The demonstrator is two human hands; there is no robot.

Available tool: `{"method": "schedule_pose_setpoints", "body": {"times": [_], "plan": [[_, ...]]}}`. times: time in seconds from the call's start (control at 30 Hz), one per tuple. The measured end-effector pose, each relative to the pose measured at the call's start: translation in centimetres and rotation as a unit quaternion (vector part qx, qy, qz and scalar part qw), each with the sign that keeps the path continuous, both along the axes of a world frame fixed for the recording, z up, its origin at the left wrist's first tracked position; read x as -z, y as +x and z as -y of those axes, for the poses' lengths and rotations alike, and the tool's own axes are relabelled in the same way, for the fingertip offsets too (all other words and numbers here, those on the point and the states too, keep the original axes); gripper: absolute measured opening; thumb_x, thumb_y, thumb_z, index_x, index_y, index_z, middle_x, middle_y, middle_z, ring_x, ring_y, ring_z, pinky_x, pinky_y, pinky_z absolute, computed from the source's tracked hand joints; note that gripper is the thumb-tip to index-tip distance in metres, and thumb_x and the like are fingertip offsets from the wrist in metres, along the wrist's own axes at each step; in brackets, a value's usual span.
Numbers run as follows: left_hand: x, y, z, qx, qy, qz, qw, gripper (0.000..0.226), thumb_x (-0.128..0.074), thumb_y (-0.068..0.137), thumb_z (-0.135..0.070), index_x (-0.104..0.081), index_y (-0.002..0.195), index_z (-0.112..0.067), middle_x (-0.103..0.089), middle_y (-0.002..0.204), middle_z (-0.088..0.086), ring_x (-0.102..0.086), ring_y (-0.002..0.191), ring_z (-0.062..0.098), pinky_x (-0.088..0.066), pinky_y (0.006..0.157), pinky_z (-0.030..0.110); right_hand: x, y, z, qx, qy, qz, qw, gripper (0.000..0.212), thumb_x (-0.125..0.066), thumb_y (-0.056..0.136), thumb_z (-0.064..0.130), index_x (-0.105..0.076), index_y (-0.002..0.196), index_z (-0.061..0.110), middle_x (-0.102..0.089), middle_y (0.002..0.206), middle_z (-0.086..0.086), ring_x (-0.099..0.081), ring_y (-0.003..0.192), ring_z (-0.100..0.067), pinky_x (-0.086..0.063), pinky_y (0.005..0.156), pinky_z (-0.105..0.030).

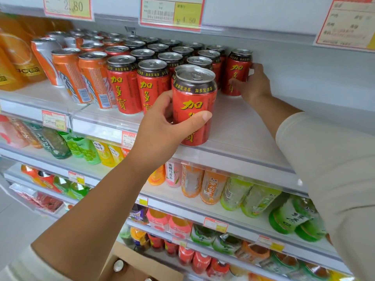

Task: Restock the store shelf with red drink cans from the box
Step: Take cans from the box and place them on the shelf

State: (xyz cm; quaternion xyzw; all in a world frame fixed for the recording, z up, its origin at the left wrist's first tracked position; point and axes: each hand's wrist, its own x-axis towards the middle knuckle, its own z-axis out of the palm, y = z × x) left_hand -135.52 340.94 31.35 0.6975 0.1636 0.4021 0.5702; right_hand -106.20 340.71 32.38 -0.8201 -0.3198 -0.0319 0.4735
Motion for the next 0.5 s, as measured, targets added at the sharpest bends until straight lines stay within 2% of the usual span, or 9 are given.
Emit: {"method": "schedule_pose_setpoints", "body": {"times": [0.23, 0.4, 0.43, 0.5], "plan": [[0.3, 0.0, -0.2, 0.005, 0.000, -0.002, 1.000, 0.052, -0.081, 0.073, -0.032, -0.061, 0.119, -0.016, -0.074, 0.103, -0.005, -0.069, 0.097, 0.007, -0.054, 0.081, 0.020, 0.4, 0.9, -1.0, -0.002, 0.022, -0.017, 1.000, 0.071, -0.077, 0.079, 0.034, -0.040, 0.137, 0.016, -0.058, 0.134, -0.010, -0.057, 0.120, -0.026, -0.044, 0.103, -0.038], [0.1, 0.0, 0.0, 0.001, -0.006, -0.010, 1.000, 0.048, -0.079, 0.074, -0.026, -0.061, 0.117, -0.013, -0.074, 0.096, -0.008, -0.068, 0.089, 0.002, -0.052, 0.075, 0.016, -0.2, -0.8, 0.6, 0.009, -0.039, -0.048, 0.998, 0.095, -0.077, 0.079, 0.036, -0.018, 0.151, 0.015, -0.035, 0.149, -0.016, -0.040, 0.135, -0.030, -0.036, 0.106, -0.035], [0.0, 0.0, 0.0, 0.000, -0.009, -0.012, 1.000, 0.045, -0.078, 0.076, -0.023, -0.061, 0.117, -0.012, -0.074, 0.096, -0.008, -0.068, 0.088, 0.001, -0.052, 0.075, 0.015, -0.7, -1.8, 1.4, 0.002, -0.046, -0.025, 0.999, 0.090, -0.075, 0.080, 0.035, -0.022, 0.150, 0.015, -0.036, 0.147, -0.016, -0.040, 0.134, -0.030, -0.037, 0.106, -0.036], [-0.2, 0.0, 0.0, 0.002, -0.015, -0.017, 1.000, 0.042, -0.078, 0.080, -0.017, -0.061, 0.117, -0.011, -0.074, 0.098, -0.007, -0.068, 0.089, 0.002, -0.052, 0.075, 0.016, -1.6, -4.1, 3.2, -0.049, -0.038, 0.018, 0.998, 0.068, -0.072, 0.082, 0.030, -0.041, 0.141, 0.015, -0.049, 0.137, -0.013, -0.050, 0.124, -0.027, -0.041, 0.103, -0.036]]}}
